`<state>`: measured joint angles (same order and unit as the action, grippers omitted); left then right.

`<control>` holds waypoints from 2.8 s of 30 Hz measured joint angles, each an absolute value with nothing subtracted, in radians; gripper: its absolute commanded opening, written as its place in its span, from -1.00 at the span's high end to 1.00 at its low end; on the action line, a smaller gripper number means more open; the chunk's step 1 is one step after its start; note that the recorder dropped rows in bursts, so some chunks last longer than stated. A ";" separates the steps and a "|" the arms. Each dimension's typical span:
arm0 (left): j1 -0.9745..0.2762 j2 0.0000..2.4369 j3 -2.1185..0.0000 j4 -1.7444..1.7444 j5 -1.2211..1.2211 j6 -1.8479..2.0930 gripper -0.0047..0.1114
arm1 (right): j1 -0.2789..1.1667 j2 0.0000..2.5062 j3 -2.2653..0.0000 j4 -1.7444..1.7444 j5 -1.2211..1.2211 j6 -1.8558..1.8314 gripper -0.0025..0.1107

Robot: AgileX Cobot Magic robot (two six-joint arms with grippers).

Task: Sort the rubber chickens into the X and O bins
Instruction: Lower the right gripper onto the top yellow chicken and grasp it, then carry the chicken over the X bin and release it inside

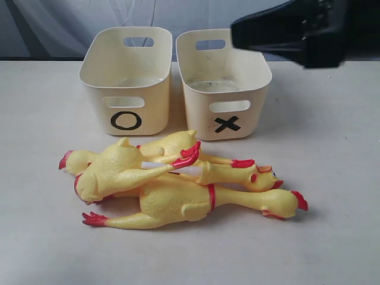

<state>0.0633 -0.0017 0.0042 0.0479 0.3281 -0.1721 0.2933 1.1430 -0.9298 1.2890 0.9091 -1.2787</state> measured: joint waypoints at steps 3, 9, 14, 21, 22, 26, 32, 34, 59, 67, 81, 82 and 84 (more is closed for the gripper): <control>0.063 -0.002 0.004 0.048 0.328 -0.172 0.92 | 0.419 1.205 -0.953 1.108 0.809 -1.255 0.93; 0.063 -0.002 0.004 0.048 0.328 -0.172 0.92 | 0.672 1.332 -1.041 0.615 0.665 -1.050 -0.04; 0.063 -0.002 0.004 0.048 0.328 -0.172 0.92 | 0.841 1.453 -1.137 0.252 0.659 -0.782 -0.26; 0.063 -0.002 0.004 0.048 0.328 -0.172 0.92 | 1.003 1.627 -1.241 -0.007 0.677 -0.666 -0.17; 0.063 -0.002 0.004 0.048 0.328 -0.172 0.92 | 1.014 1.650 -1.252 -0.014 0.677 -0.663 -0.17; 0.063 -0.002 0.004 0.048 0.328 -0.172 0.92 | 1.030 1.726 -1.270 -0.049 0.709 -0.657 -0.17; 0.063 -0.002 0.004 0.048 0.328 -0.172 0.92 | 1.030 1.804 -1.270 -0.212 0.772 -0.578 -0.15; 0.063 -0.002 0.004 0.048 0.328 -0.172 0.92 | 1.030 1.818 -1.270 -0.261 0.775 -0.558 0.00; 0.063 -0.002 0.004 0.048 0.326 -0.172 0.92 | 1.082 1.766 -1.634 -0.383 0.855 -0.502 0.97; 0.063 -0.002 0.004 0.048 0.326 -0.172 0.92 | 0.970 1.761 -1.696 -0.818 1.012 -0.302 0.97; 0.063 -0.002 0.004 0.048 0.326 -0.172 0.92 | 0.703 1.844 -1.696 -0.879 1.103 -0.296 0.26; 0.063 -0.002 0.004 0.048 0.326 -0.172 0.92 | 0.703 1.860 -1.696 -0.870 1.112 -0.301 0.11; 0.063 -0.002 0.004 0.048 0.326 -0.172 0.92 | 0.703 1.884 -1.696 -0.842 1.120 -0.306 -0.06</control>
